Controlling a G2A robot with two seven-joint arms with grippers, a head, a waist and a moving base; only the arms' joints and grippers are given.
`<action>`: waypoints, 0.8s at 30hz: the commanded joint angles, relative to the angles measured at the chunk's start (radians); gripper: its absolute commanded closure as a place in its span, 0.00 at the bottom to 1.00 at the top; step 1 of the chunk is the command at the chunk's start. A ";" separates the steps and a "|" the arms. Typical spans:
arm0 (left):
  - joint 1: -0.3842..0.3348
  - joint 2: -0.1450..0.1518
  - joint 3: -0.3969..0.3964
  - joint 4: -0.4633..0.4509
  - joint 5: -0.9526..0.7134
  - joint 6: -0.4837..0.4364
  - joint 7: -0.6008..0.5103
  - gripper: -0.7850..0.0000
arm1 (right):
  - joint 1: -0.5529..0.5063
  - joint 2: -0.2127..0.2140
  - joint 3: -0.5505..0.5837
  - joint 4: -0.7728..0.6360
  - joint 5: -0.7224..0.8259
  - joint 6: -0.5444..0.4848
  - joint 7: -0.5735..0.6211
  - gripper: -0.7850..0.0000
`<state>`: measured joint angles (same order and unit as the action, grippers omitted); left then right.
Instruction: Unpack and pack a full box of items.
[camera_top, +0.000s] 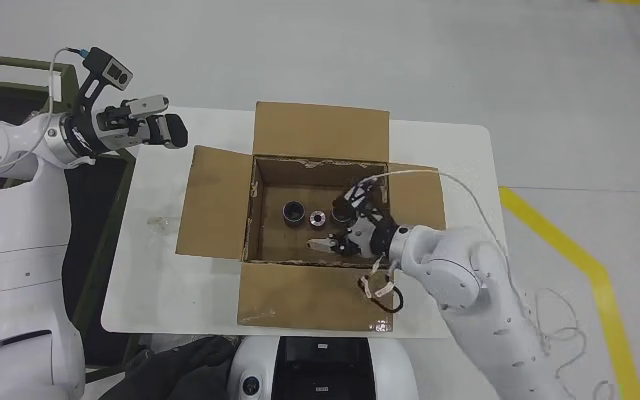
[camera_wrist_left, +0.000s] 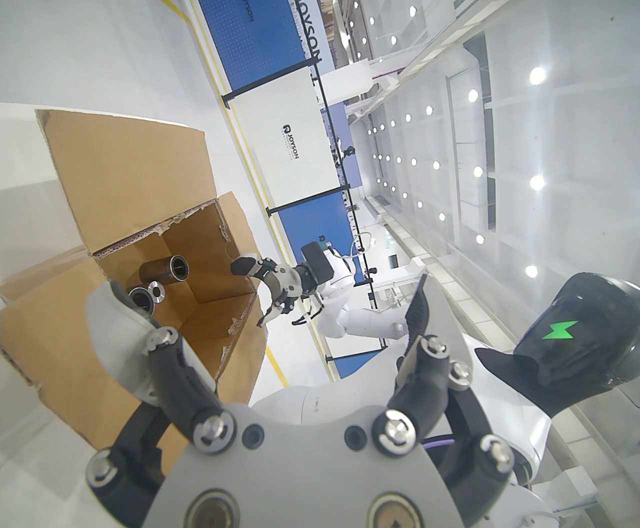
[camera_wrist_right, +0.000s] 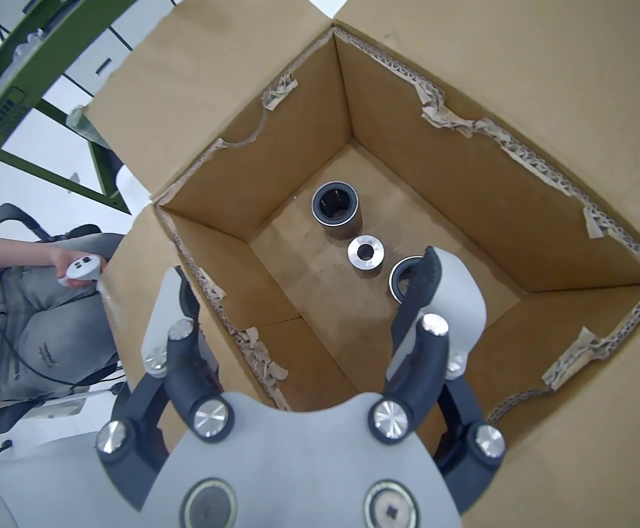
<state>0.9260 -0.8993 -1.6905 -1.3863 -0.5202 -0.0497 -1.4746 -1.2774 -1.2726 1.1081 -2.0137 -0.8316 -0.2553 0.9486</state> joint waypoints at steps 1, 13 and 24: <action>0.000 0.000 0.000 0.000 0.000 0.000 0.000 0.00 | -0.017 0.005 0.025 -0.009 0.031 -0.019 -0.006 0.00; 0.000 0.000 0.000 0.000 0.000 0.000 0.000 0.00 | -0.089 0.039 0.222 0.036 0.383 -0.148 -0.020 0.00; 0.000 0.000 0.000 0.000 0.000 0.000 0.000 0.00 | -0.164 0.067 0.366 0.052 0.563 -0.176 -0.029 0.00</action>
